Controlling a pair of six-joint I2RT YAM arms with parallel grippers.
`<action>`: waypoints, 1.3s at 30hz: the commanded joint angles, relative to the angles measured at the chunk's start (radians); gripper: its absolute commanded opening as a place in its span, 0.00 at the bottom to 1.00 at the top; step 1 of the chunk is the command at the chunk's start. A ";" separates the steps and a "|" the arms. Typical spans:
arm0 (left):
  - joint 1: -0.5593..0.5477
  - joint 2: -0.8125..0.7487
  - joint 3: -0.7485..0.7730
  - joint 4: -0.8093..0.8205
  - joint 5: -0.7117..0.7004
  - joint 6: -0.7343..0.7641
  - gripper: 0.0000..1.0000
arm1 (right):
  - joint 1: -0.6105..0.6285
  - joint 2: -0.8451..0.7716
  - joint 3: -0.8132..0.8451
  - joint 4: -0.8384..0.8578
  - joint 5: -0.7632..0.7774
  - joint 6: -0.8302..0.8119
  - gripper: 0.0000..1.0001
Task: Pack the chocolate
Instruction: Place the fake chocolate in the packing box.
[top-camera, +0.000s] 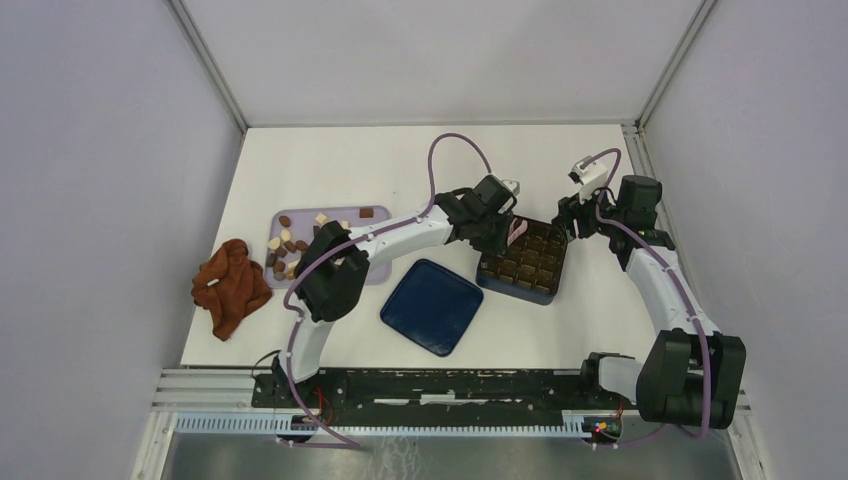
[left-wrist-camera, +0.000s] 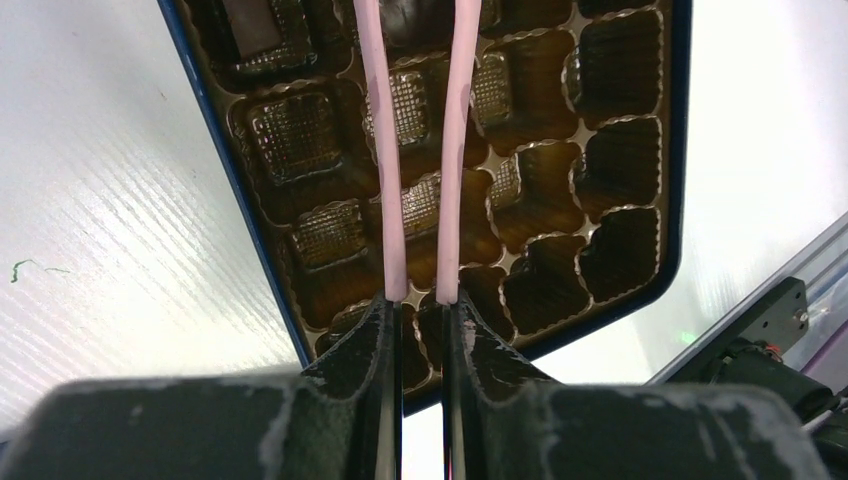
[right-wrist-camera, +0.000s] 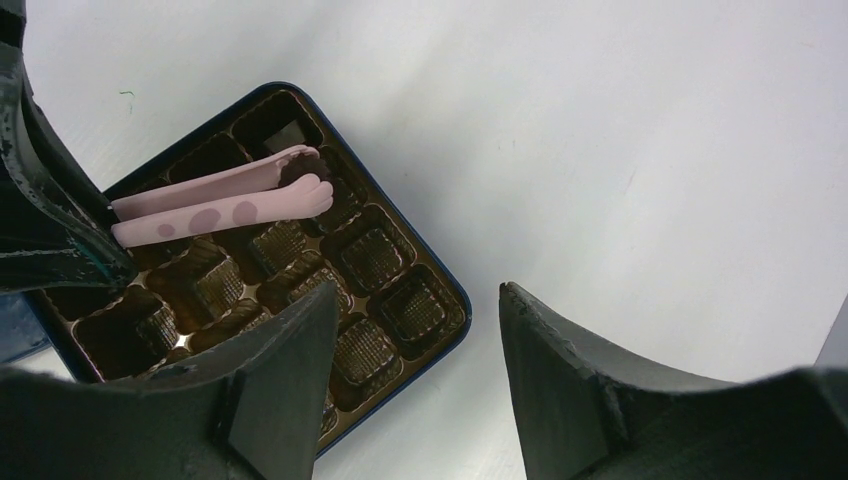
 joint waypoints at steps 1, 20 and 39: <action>-0.006 0.007 0.054 -0.006 -0.010 0.020 0.23 | -0.004 -0.019 -0.001 0.031 -0.023 0.006 0.66; -0.012 0.030 0.107 -0.041 -0.005 0.028 0.37 | -0.004 -0.013 0.003 0.023 -0.049 -0.004 0.66; -0.011 0.037 0.159 -0.085 -0.024 0.046 0.40 | -0.004 -0.010 0.004 0.017 -0.063 -0.012 0.66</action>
